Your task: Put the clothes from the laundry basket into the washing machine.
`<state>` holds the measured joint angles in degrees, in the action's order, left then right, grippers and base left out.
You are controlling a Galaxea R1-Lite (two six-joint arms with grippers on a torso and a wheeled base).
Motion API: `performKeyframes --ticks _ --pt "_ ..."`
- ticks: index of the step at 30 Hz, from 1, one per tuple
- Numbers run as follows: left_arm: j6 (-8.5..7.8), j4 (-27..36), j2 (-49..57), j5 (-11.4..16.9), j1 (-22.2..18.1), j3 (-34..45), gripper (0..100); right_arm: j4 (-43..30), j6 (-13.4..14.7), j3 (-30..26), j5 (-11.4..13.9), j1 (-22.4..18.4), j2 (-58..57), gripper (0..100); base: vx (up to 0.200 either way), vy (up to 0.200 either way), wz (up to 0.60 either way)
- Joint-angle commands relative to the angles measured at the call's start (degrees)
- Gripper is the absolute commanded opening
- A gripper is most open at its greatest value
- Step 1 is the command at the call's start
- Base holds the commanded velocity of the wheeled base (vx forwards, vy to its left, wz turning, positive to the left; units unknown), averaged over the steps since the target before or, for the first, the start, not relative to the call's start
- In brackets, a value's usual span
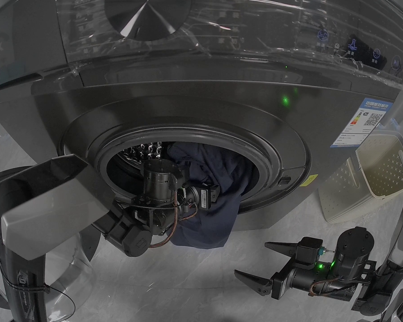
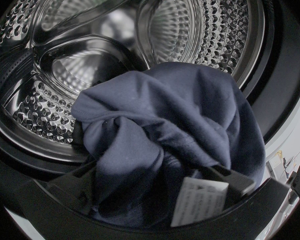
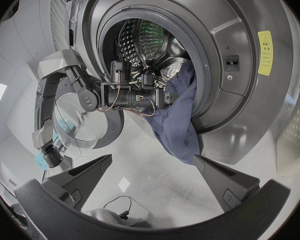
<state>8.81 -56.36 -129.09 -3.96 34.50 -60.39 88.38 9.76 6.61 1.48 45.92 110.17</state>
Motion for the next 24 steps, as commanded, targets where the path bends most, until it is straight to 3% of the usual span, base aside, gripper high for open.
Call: performKeyframes --ticks 1,6,11,13,16,21,22,24 --pt "0.15 0.37 -1.87 0.36 1.01 -1.31 0 0.04 0.08 -0.02 0.02 0.13 0.22 100 0.000 0.000 0.00" --pt "0.59 0.37 -5.83 -0.87 0.31 -8.95 0 0.04 0.08 -0.02 0.02 0.48 0.31 100 0.000 0.000 0.00" --pt "3.67 0.99 -8.99 -6.41 -1.98 -21.61 0 0.04 0.17 0.07 0.02 0.66 0.22 100 0.000 0.000 0.00" --pt "4.19 1.07 -9.96 -7.64 -2.95 -26.09 0 0.04 0.17 0.07 0.02 0.66 0.31 100 0.000 0.000 0.00" --pt "4.28 1.43 -10.75 -8.34 -4.62 -31.19 0 0.04 0.25 0.07 0.02 0.66 0.31 100 0.000 0.000 0.00" --pt "4.28 1.16 -10.40 -9.40 -6.02 -31.63 0 0.04 0.25 0.07 0.02 0.75 0.31 100 0.000 0.000 0.00" --pt "4.37 1.07 -9.96 -9.40 -5.93 -31.10 100 0.04 0.25 0.07 0.02 0.75 0.31 100 0.000 0.000 0.00" --pt "4.55 1.07 -8.81 -9.40 -5.58 -30.05 100 0.04 0.25 0.07 0.02 0.75 0.49 100 0.000 0.000 0.00"
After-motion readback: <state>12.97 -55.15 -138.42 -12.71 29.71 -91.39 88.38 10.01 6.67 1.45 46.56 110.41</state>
